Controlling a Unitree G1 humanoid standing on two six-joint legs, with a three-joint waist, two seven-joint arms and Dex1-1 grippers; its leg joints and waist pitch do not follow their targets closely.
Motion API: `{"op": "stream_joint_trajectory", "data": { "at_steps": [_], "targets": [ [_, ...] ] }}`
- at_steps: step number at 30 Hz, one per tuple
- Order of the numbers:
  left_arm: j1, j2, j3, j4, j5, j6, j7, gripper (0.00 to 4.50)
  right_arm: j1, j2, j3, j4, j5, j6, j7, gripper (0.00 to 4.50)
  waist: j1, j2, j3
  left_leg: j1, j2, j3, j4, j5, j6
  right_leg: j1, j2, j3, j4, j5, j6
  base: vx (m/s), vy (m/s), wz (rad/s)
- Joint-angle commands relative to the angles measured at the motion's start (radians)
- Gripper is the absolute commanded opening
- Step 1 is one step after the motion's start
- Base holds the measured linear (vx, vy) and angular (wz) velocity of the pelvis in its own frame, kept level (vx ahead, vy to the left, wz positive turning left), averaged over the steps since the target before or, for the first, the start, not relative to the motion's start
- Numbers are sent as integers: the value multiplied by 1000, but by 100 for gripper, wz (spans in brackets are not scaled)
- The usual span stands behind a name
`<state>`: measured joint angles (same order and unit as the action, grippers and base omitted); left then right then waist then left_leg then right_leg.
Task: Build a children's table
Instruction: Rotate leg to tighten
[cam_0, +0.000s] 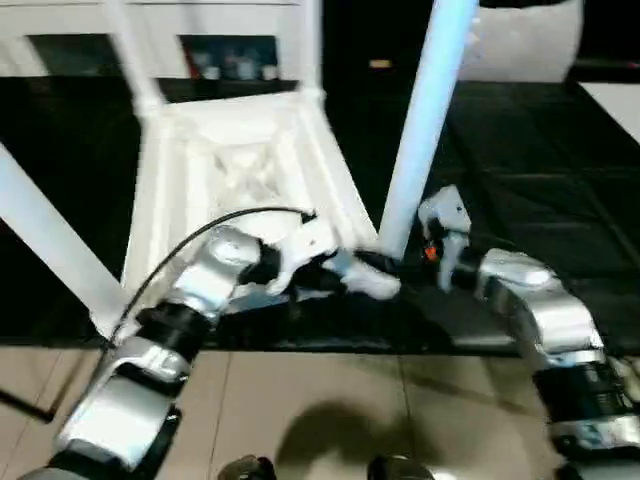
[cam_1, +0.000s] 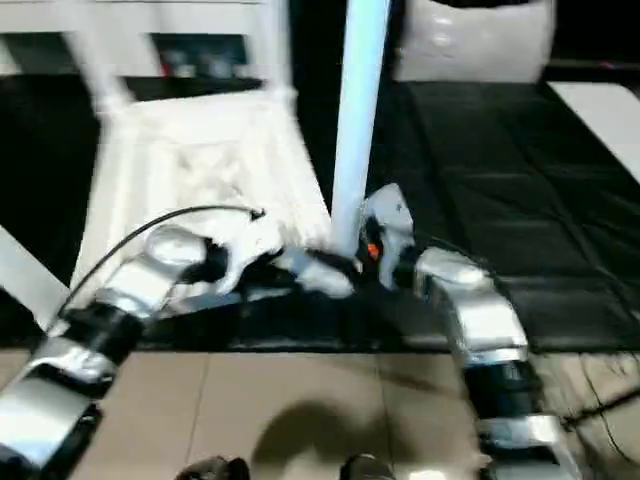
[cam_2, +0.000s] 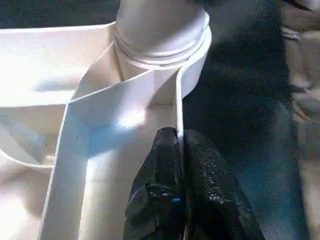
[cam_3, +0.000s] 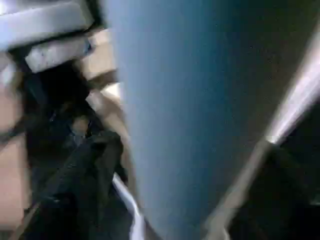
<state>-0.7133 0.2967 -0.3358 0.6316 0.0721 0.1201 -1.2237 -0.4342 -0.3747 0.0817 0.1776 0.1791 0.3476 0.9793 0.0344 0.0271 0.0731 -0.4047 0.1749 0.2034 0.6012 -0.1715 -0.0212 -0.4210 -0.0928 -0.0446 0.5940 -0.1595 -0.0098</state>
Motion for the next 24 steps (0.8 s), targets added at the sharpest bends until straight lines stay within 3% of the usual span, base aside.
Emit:
{"op": "stream_joint_trajectory", "data": {
  "at_steps": [1, 5, 6, 8, 18, 19, 24],
  "targets": [
    [-12, 11, -35, -70, -35, -71, -124, 0, 7, -53, 39, -12, 18, -26, 137, 401, -2, 4, -80, 47, 56, -19, -67, -213, 83, 52, -43, 30, -58, -133, -284, 0, 0, 0],
    [-9, 49, -60, -56, -29, -111, -210, 0, 6, -110, 82, -1, 55, -35, 300, 401, 15, 0, -82, 44, 58, -19, -68, -225, 68, 56, -48, 32, -56, -149, -280, 0, 0, 0],
    [-8, 54, -63, -54, -30, -119, -224, 0, 4, -115, 86, 5, 62, -36, 320, 373, 19, 2, -81, 45, 59, -19, -69, -231, 66, 53, -49, 33, -57, -162, -277, 0, 0, 0],
    [-9, 60, -66, -51, -36, -127, -247, 0, -6, -118, 91, 26, 71, -43, 347, 365, 22, 0, -83, 44, 58, -20, -68, -229, 62, 53, -50, 32, -57, -170, -277, 0, 0, 0],
    [-9, 70, -69, -60, -49, -132, -290, 0, -43, -136, 116, 67, 111, -21, 462, 274, 25, -3, -86, 40, 56, -20, -66, -201, 68, 57, -50, 31, -52, -153, -282, 0, 0, 0],
    [-11, 69, -68, -55, -46, -136, -288, 0, -45, -137, 119, 69, 112, -21, 469, 266, 26, -8, -89, 39, 56, -20, -64, -192, 70, 59, -51, 31, -52, -154, -281, 0, 0, 0],
    [-14, 73, -71, -42, -45, -145, -290, 0, -49, -142, 129, 73, 118, -10, 503, 223, 27, -5, -90, 39, 57, -20, -63, -180, 76, 58, -50, 29, -50, -150, -283, 0, 0, 0]
  ]
}}
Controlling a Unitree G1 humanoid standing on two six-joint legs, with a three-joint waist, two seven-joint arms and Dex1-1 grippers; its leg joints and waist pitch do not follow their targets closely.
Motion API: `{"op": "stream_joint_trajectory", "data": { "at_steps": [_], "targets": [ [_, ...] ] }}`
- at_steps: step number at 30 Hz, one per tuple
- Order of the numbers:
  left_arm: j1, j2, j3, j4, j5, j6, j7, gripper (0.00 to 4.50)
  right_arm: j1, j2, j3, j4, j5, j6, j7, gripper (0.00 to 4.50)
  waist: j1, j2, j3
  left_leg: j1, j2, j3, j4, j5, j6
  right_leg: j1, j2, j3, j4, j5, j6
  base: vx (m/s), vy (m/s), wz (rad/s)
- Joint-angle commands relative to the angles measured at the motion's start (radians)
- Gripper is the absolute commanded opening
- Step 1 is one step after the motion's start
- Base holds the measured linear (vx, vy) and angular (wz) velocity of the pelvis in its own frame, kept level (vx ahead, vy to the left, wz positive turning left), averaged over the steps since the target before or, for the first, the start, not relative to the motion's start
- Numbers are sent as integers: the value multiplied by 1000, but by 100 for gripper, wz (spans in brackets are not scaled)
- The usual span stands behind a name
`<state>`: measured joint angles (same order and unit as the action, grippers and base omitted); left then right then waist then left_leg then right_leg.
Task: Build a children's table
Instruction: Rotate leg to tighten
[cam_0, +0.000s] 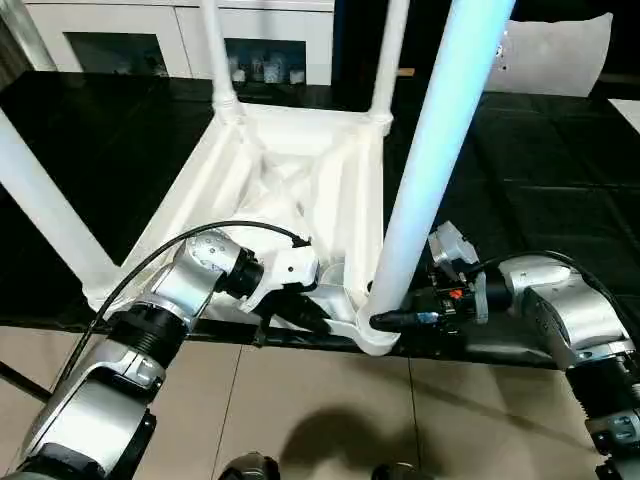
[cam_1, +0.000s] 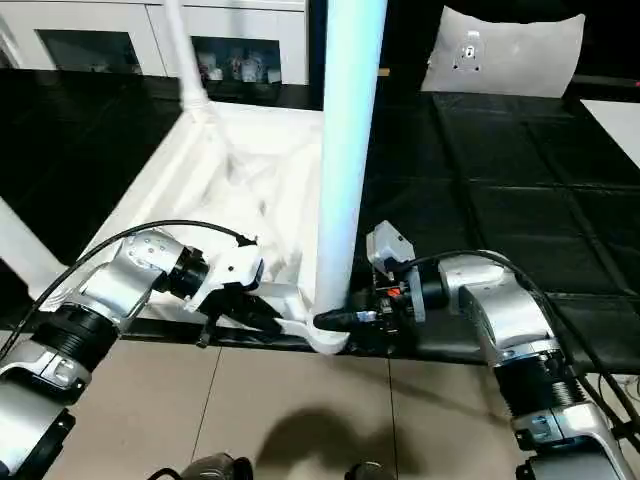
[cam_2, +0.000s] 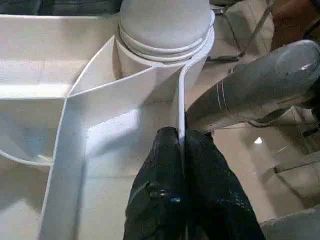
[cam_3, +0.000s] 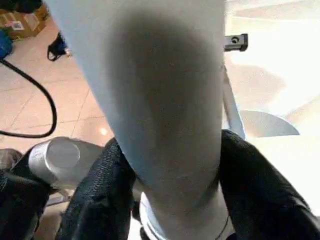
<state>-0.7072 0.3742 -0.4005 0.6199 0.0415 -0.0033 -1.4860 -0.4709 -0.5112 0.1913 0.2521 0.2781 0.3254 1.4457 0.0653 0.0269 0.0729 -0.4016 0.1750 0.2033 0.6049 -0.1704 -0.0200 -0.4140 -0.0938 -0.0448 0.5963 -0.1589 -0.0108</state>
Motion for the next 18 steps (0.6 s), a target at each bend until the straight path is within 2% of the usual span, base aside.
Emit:
{"op": "stream_joint_trajectory", "data": {
  "at_steps": [1, 9, 12, 13, 14, 15, 16, 17, 18],
  "targets": [
    [-20, -4, -6, -30, -15, -22, -28, 0, -12, -6, 20, -3, 21, 13, 39, 208, -4, -5, -90, 35, 56, -20, -66, -179, 75, 51, -50, 30, -53, -149, -282, 0, 0, 0],
    [-24, -14, 4, -17, -20, -4, -9, 0, -2, 18, 2, -35, 67, 65, 14, 200, -5, -3, -90, 36, 56, -20, -66, -184, 72, 50, -48, 29, -52, -153, -283, 0, 0, 0],
    [-30, -42, 22, -12, -25, 29, 42, 0, 5, 57, -16, -44, 65, 85, -65, 200, -6, -5, -86, 36, 55, -20, -68, -207, 59, 47, -48, 30, -57, -195, -274, 0, 0, 0],
    [-37, -70, 33, -14, -21, 67, 102, 0, 11, 96, -29, -48, 43, 85, -155, 200, -9, -1, -83, 36, 56, -22, -70, -222, 42, 45, -50, 32, -58, -228, -265, 0, 0, 0],
    [-52, -120, 55, -21, -7, 140, 221, 0, 9, 178, -60, -48, 1, 112, -351, 200, -13, -6, -82, 35, 51, -24, -71, -249, 29, 46, -49, 31, -65, -275, -250, 0, 0, 0],
    [-53, -121, 55, -22, -7, 141, 222, 0, 9, 178, -61, -48, 0, 112, -353, 200, -18, -4, -80, 34, 52, -24, -73, -253, 18, 44, -50, 32, -62, -286, -244, 0, 0, 0],
    [-62, -149, 69, -23, -1, 180, 288, 0, 3, 223, -79, -45, -23, 138, -461, 200, -24, -4, -77, 36, 48, -28, -75, -283, 1, 40, -49, 30, -71, -348, -225, 0, 0, 0],
    [-72, -178, 84, -25, 3, 222, 351, 0, -3, 262, -93, -46, -49, 162, -559, 200, -39, -8, -76, 29, 44, -33, -77, -288, -17, 45, -50, 27, -71, -389, -203, 0, 0, 0],
    [-74, -184, 87, -25, 3, 230, 365, 0, -4, 270, -95, -47, -53, 169, -578, 199, -51, -8, -77, 25, 43, -37, -79, -290, -26, 47, -49, 25, -72, -406, -186, 0, 0, 0]
  ]
}}
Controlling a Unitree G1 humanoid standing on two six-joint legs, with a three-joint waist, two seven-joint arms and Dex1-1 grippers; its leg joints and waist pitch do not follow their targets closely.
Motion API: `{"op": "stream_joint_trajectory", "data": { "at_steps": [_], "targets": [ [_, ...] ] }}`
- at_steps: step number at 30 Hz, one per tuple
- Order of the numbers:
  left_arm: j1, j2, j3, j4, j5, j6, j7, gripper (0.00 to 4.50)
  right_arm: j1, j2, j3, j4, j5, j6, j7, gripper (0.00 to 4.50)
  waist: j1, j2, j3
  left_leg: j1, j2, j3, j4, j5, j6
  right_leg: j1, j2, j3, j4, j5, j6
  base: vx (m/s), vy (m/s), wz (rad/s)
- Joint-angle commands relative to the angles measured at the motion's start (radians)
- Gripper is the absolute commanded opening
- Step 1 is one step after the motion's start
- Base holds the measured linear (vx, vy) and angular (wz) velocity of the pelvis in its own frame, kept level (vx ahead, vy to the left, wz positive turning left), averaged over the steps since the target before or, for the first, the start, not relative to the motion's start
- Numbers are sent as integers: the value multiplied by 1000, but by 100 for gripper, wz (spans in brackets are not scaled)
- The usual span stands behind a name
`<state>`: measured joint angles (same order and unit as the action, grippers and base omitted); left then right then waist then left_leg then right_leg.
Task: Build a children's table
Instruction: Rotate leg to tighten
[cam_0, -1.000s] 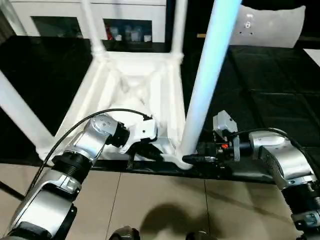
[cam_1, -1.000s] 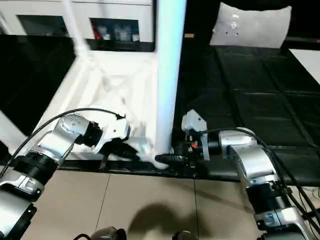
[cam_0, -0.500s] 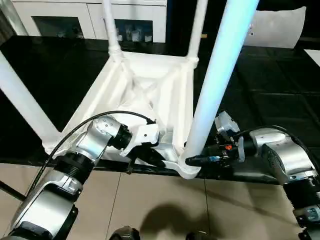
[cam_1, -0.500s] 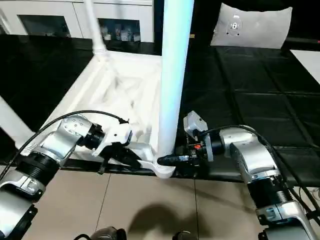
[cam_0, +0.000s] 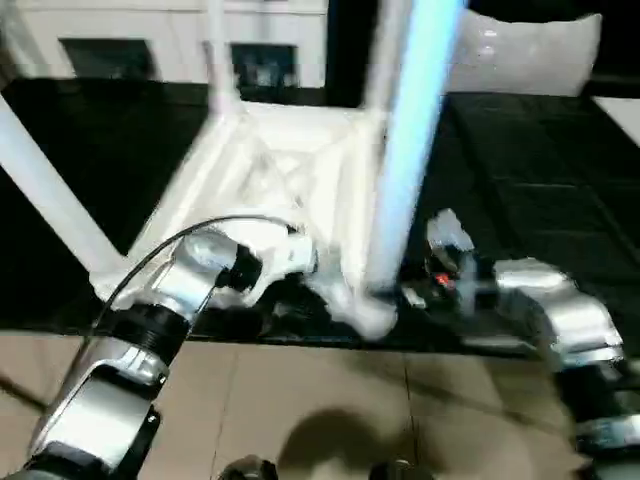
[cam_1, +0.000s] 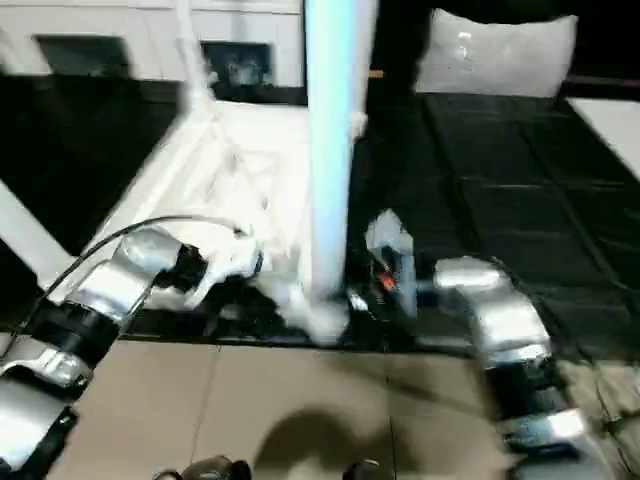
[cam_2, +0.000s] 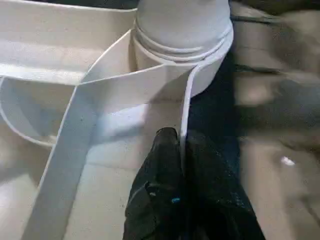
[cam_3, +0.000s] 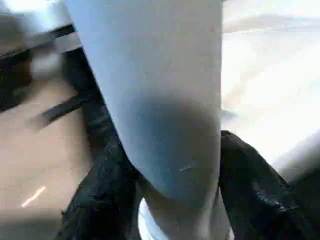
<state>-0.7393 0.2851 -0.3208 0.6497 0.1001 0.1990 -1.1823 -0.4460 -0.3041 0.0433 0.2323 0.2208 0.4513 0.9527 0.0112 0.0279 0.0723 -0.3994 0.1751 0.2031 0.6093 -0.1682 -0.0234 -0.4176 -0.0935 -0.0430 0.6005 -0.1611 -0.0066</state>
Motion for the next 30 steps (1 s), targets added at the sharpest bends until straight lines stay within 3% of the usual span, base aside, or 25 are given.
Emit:
{"op": "stream_joint_trajectory", "data": {
  "at_steps": [1, 3, 5, 8, 10, 14, 17, 21, 22, 25, 30],
  "targets": [
    [-48, -113, 17, -54, -52, 52, 104, 0, -33, 89, 45, -31, -8, 65, -144, 199, -4, -7, -77, 24, 42, -37, -83, -291, -23, 50, -47, 23, -77, -391, -189, 0, 0, 0],
    [-68, -157, 45, -38, -47, 90, 216, 0, -44, 159, 20, -37, -37, 108, -287, 199, -27, -11, -79, 18, 36, -34, -78, -287, 4, 51, -45, 24, -83, -352, -197, 0, 0, 0],
    [-85, -196, 73, -21, -44, 110, 313, 0, -56, 221, -5, -35, -57, 128, -406, 199, -37, -7, -82, 19, 33, -31, -73, -264, 17, 46, -42, 24, -84, -332, -206, 0, 0, 0],
    [-90, -229, 97, -24, -30, 132, 388, 0, -64, 273, -24, -32, -89, 119, -509, 199, -36, -8, -84, 18, 32, -28, -69, -223, 48, 48, -41, 24, -88, -292, -208, 0, 0, 0],
    [-86, -238, 104, -34, -30, 137, 397, 0, -59, 286, -21, -30, -103, 76, -528, 255, -35, -6, -86, 16, 35, -29, -69, -195, 62, 51, -40, 23, -82, -240, -216, 0, 0, 0],
    [-69, -222, 90, -58, -28, 134, 365, 0, -44, 279, -16, -44, -84, 58, -497, 304, -34, -6, -91, 16, 38, -27, -67, -125, 110, 59, -40, 23, -66, -87, -261, 0, 0, 0],
    [-51, -178, 68, -71, -21, 121, 320, 0, -26, 225, -16, -63, -93, 37, -449, 318, -30, -6, -89, 17, 39, -26, -65, -115, 130, 61, -41, 23, -64, -67, -274, 0, 0, 0],
    [-31, -135, 55, -90, -28, 93, 251, 0, -16, 141, -24, -56, -98, -3, -377, 358, -27, -5, -83, 20, 40, -24, -68, -165, 117, 60, -43, 24, -72, -129, -269, 0, 0, 0],
    [-19, -105, 45, -97, -32, 62, 194, 0, -13, 82, -33, -41, -81, -44, -286, 363, -22, -3, -83, 25, 43, -25, -69, -186, 107, 57, -43, 24, -75, -157, -266, 0, 0, 0],
    [-11, -76, 29, -95, -26, 29, 146, 0, -10, 33, -42, -36, -49, -71, -186, 390, -16, -4, -80, 25, 45, -25, -70, -198, 106, 58, -43, 26, -75, -164, -263, 0, 0, 0],
    [7, -14, 0, -116, -59, -45, -16, 0, 29, -131, 44, -70, -45, -144, 90, 420, 7, -4, -78, 32, 50, -23, -73, -215, 96, 54, -44, 27, -73, -181, -266, 0, 0, 0]
  ]
}}
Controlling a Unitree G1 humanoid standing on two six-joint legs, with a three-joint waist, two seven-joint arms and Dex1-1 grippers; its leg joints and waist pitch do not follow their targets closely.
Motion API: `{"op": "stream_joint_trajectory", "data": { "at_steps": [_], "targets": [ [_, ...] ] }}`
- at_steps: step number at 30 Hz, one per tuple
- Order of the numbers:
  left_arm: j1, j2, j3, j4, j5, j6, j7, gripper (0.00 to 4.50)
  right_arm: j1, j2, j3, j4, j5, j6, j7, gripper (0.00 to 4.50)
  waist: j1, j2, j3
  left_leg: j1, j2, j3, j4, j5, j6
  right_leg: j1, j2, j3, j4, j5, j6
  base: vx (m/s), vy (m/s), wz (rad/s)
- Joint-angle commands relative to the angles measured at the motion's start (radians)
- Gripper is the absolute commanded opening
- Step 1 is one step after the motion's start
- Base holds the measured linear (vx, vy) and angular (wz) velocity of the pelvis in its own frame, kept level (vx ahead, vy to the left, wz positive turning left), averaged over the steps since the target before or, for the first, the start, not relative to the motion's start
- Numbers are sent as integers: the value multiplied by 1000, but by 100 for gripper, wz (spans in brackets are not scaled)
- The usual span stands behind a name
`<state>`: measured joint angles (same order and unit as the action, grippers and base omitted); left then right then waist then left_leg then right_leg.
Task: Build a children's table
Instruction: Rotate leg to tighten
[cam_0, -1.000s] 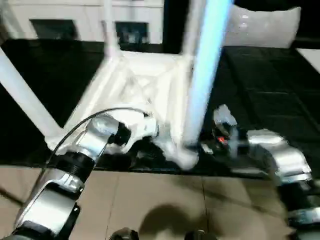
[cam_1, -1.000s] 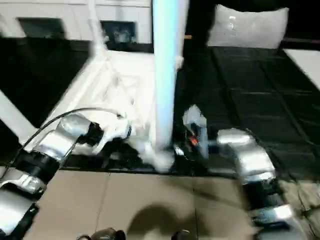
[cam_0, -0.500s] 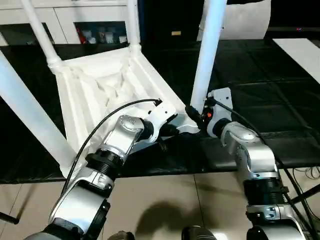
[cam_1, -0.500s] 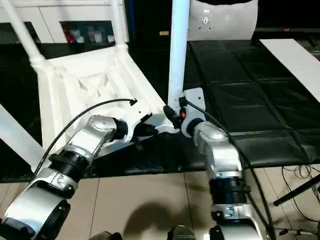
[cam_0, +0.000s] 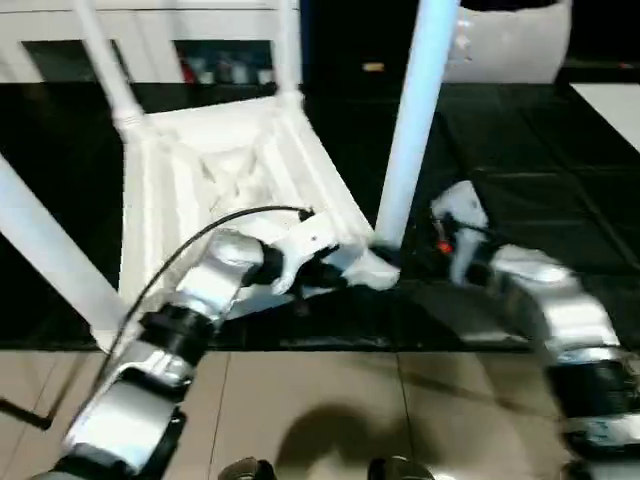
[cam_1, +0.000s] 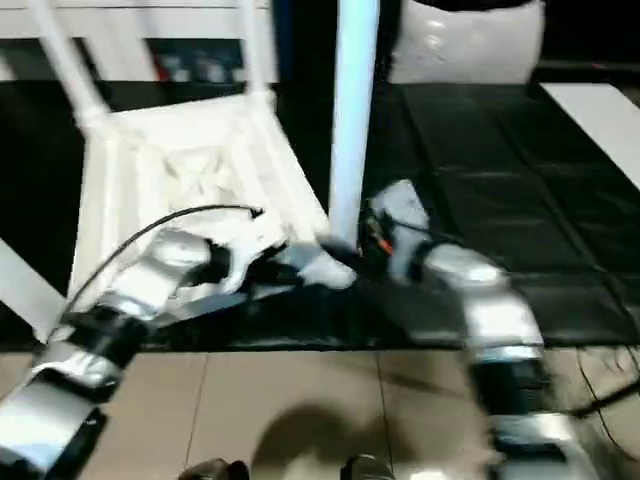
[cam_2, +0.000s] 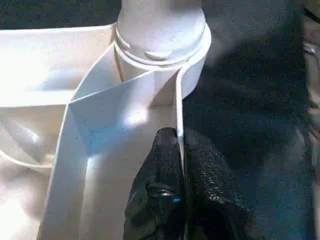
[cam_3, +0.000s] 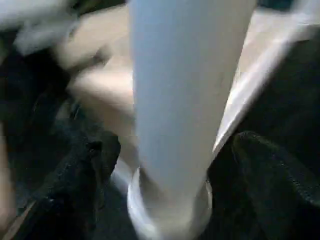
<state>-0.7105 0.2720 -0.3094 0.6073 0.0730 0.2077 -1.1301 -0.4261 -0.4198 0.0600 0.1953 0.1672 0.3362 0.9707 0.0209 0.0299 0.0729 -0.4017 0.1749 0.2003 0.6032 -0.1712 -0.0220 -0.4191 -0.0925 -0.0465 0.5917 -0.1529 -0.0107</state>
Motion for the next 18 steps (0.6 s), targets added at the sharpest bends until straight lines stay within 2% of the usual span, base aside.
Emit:
{"op": "stream_joint_trajectory", "data": {
  "at_steps": [1, 6, 8, 11, 16, 18],
  "targets": [
    [-19, 6, -14, -78, -37, -56, -87, 0, 11, -27, 32, -34, 16, -38, 95, 420, 1, -5, -79, 34, 51, -21, -67, -210, 94, 56, -45, 30, -64, -190, -261, 0, 0, 0],
    [-1, 55, -48, -93, -55, -109, -220, 0, -2, -83, 56, 15, 44, -90, 237, 420, 18, -5, -77, 37, 54, -18, -68, -220, 87, 50, -45, 31, -62, -210, -261, 0, 0, 0],
    [-1, 70, -67, -84, -47, -140, -257, 0, -15, -93, 63, 42, 58, -97, 289, 394, 21, -8, -77, 37, 53, -18, -68, -225, 84, 49, -45, 31, -63, -217, -260, 0, 0, 0],
    [-2, 86, -92, -75, -36, -172, -299, 0, -36, -101, 72, 71, 86, -71, 354, 367, 30, -5, -78, 40, 55, -18, -68, -229, 79, 48, -46, 31, -62, -222, -260, 0, 0, 0],
    [-4, 96, -109, -73, -25, -197, -326, 0, -56, -103, 91, 108, 90, -83, 403, 333, 32, -8, -78, 34, 55, -19, -69, -221, 75, 50, -48, 31, -59, -218, -261, 0, 0, 0],
    [-6, 94, -114, -66, -21, -207, -326, 0, -65, -97, 98, 125, 92, -91, 420, 302, 31, -10, -77, 33, 55, -19, -70, -226, 73, 50, -49, 31, -61, -233, -257, 0, 0, 0]
  ]
}}
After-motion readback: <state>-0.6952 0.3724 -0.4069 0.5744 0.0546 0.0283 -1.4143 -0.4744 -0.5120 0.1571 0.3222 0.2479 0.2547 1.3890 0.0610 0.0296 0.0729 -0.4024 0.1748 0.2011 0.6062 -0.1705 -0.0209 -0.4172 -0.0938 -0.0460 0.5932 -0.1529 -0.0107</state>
